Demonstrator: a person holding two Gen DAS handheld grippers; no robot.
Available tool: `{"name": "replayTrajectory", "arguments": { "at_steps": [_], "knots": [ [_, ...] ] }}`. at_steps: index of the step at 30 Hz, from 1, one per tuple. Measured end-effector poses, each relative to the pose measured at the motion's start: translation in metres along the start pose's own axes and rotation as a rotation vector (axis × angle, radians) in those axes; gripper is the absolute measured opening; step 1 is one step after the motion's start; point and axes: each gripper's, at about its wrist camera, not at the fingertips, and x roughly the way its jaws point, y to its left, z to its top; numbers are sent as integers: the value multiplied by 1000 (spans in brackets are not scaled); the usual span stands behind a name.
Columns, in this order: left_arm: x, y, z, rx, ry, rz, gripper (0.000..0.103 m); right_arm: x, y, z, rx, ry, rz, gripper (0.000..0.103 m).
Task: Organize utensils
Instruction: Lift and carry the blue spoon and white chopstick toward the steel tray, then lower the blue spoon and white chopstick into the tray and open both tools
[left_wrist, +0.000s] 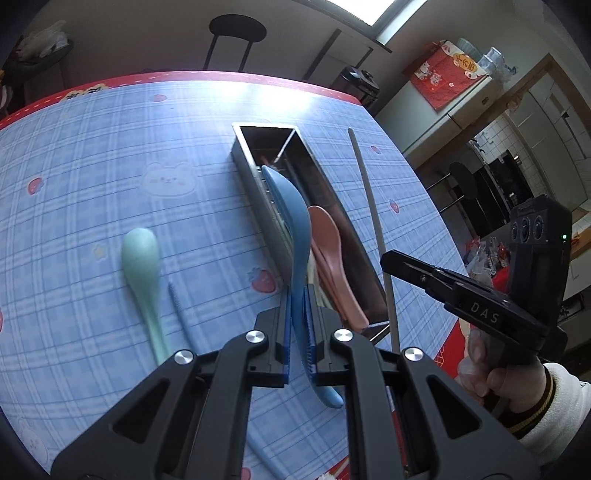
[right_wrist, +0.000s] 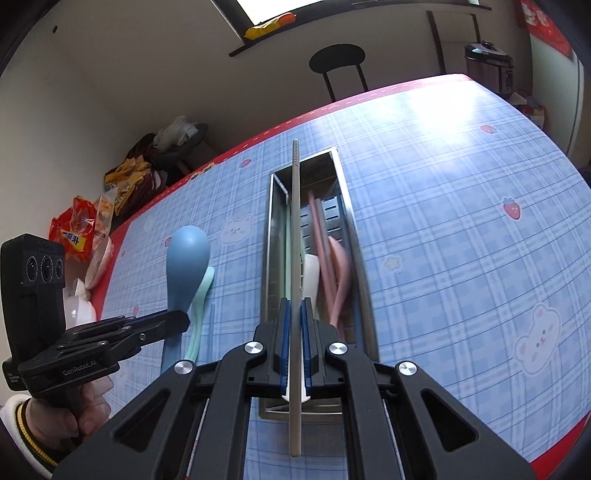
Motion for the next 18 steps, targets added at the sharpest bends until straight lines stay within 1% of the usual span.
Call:
{"name": "replayTrajectory", "arguments": {
  "at_steps": [2,6,10,14,18],
  "knots": [
    [20,-12,10,6,30,-13,11,1,-5,3,3,-3,-10,6],
    [58,-27,19,6,110,-7,11,6,-14,9,7,1,-21,6],
    [84,-33,22,3,167,17,11,12,-19,10,-5,16,-24,6],
    [101,-36,24,6,202,50,11,22,-21,11,-31,45,-31,6],
    [112,-39,25,5,215,61,11,30,-21,15,-70,67,-50,7]
  ]
}}
